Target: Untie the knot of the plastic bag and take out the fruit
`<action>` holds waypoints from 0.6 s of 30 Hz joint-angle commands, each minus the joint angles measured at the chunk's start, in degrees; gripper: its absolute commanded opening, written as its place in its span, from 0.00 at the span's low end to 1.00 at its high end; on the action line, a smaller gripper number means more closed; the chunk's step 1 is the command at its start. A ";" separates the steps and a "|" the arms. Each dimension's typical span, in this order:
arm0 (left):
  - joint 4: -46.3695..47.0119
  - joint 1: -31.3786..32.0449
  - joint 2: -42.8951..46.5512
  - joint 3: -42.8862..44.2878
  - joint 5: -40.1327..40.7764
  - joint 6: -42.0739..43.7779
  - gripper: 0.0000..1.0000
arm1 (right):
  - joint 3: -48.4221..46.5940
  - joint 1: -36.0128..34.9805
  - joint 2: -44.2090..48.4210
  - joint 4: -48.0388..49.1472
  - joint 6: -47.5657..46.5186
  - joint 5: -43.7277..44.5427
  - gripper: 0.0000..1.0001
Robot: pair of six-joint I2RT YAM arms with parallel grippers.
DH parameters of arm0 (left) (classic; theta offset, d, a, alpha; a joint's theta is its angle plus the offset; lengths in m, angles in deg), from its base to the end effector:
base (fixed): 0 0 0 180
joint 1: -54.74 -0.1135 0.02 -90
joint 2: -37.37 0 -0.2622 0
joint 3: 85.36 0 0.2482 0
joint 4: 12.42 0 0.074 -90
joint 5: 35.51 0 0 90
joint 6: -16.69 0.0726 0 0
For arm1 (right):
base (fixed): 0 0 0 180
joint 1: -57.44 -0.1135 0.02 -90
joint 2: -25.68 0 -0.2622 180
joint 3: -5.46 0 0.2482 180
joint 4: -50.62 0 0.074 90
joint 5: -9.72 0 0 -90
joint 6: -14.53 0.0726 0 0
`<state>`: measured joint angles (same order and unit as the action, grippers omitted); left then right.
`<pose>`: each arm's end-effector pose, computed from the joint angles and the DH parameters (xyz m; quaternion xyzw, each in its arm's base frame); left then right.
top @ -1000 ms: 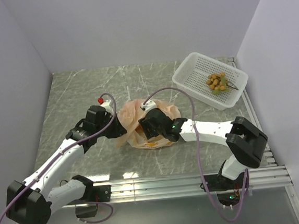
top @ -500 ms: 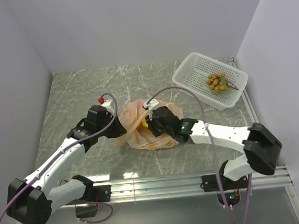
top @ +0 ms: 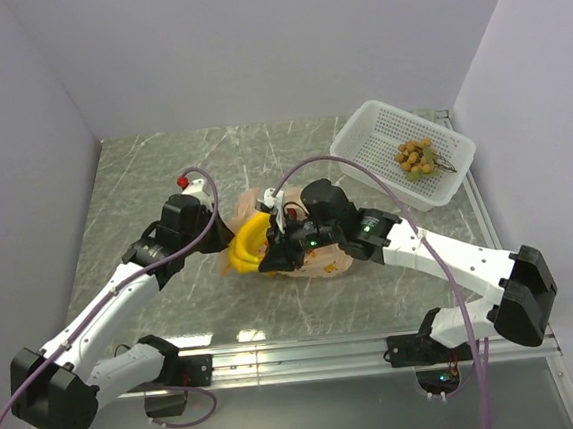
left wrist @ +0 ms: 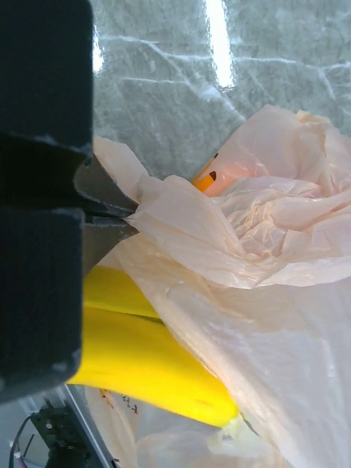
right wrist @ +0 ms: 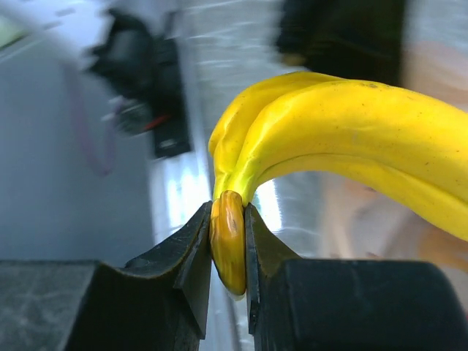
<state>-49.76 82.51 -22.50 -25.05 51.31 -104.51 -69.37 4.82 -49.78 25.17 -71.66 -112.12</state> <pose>0.2226 -0.1218 0.2542 -0.0144 0.8942 -0.2415 0.3767 0.1664 0.2809 0.3049 -0.4693 0.6830 0.4457 0.3385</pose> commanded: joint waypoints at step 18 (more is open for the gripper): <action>0.06 -0.52 1.08 -0.18 1.25 0.88 0.00 | -19.58 30.55 3.15 0.12 -3.90 18.89 0.00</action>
<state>-49.89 82.18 -21.96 -25.29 53.25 -104.40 -88.36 31.60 -42.22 22.70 -76.42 -108.08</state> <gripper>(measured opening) 0.013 0.253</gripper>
